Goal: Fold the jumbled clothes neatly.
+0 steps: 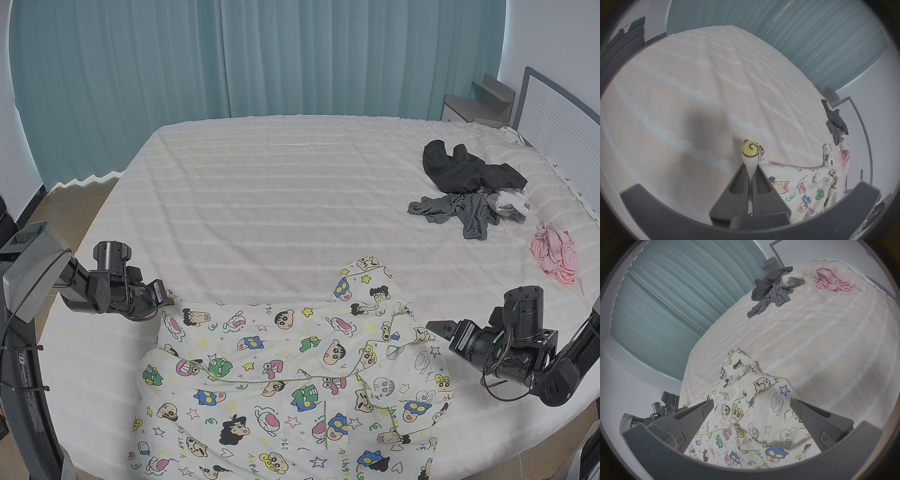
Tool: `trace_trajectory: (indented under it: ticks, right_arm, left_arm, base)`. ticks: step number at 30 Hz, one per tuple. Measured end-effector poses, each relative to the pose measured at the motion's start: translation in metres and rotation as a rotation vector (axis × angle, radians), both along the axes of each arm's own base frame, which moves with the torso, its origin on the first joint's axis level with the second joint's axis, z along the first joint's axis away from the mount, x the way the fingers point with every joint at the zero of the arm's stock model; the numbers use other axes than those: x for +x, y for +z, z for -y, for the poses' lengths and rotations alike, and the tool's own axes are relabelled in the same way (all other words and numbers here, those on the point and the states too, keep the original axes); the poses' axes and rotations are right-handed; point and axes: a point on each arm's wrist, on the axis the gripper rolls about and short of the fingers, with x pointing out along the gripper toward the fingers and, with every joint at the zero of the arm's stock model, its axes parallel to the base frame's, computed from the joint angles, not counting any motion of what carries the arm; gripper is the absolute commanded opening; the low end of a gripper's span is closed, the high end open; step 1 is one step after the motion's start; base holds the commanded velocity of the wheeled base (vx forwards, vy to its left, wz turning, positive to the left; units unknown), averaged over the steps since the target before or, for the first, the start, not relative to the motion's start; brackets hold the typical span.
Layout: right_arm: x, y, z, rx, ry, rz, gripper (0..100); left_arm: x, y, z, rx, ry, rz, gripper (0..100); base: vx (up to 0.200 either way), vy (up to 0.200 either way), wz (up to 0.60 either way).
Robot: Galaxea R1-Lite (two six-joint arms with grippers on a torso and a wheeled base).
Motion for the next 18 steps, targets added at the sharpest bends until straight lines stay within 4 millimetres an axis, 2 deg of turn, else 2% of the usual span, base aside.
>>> trace_trajectory:
  ticks: [10, 18]
  right_arm:
    - [0.000, -0.001, 0.000, 0.003, -0.004, -0.003, 100]
    - [0.000, -0.001, 0.001, 0.004, -0.005, -0.004, 100]
  left_arm:
    - [0.014, 0.022, -0.005, 0.046, 0.048, 0.085, 0]
    - [0.027, 0.028, -0.010, 0.063, 0.070, 0.128, 0]
  base:
    - [0.000, 0.000, 0.00]
    - [0.000, 0.000, 0.00]
